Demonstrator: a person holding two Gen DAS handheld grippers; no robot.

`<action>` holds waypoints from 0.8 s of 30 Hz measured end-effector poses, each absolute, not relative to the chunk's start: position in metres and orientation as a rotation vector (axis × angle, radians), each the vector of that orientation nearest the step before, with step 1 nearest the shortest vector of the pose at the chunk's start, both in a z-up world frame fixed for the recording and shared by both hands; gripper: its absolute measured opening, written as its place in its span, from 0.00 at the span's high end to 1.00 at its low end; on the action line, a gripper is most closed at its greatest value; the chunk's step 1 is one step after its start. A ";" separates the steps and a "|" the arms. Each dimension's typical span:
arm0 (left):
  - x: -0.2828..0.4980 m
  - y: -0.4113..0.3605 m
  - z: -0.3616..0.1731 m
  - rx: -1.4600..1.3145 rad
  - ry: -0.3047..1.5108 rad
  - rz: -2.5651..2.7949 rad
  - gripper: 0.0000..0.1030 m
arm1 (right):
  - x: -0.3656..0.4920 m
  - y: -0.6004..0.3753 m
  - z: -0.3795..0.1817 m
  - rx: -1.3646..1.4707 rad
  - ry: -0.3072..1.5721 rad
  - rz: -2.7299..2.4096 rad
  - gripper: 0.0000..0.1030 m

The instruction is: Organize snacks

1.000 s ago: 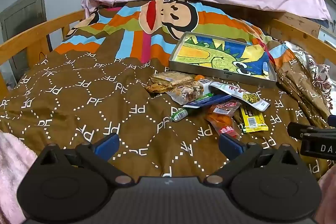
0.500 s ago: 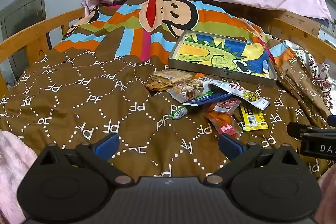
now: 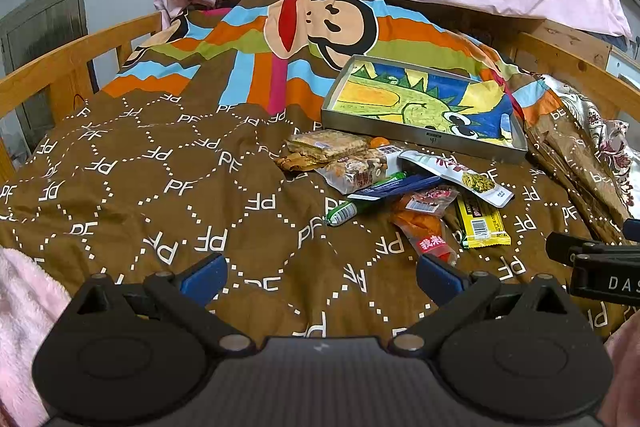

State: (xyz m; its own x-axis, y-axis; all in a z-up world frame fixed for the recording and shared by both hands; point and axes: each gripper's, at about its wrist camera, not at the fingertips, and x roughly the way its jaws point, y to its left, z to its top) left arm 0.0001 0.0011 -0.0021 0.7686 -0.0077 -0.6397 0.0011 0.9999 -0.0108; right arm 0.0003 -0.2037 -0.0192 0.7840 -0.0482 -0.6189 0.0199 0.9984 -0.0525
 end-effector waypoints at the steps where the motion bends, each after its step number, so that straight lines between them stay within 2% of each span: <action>1: 0.000 0.001 -0.002 -0.010 0.694 -0.005 0.00 | 0.000 -0.204 -0.019 -0.044 0.669 -0.037 0.01; 24: 0.000 0.001 -0.005 -0.010 0.699 -0.004 0.00 | 0.002 -0.203 -0.020 -0.048 0.674 -0.038 0.01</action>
State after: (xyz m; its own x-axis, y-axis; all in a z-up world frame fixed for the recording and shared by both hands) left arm 0.0004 0.0008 -0.0045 0.7653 -0.0066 -0.6437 0.0001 0.9999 -0.0101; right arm 0.0015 -0.2031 -0.0204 0.7810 -0.0502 -0.6225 0.0193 0.9982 -0.0564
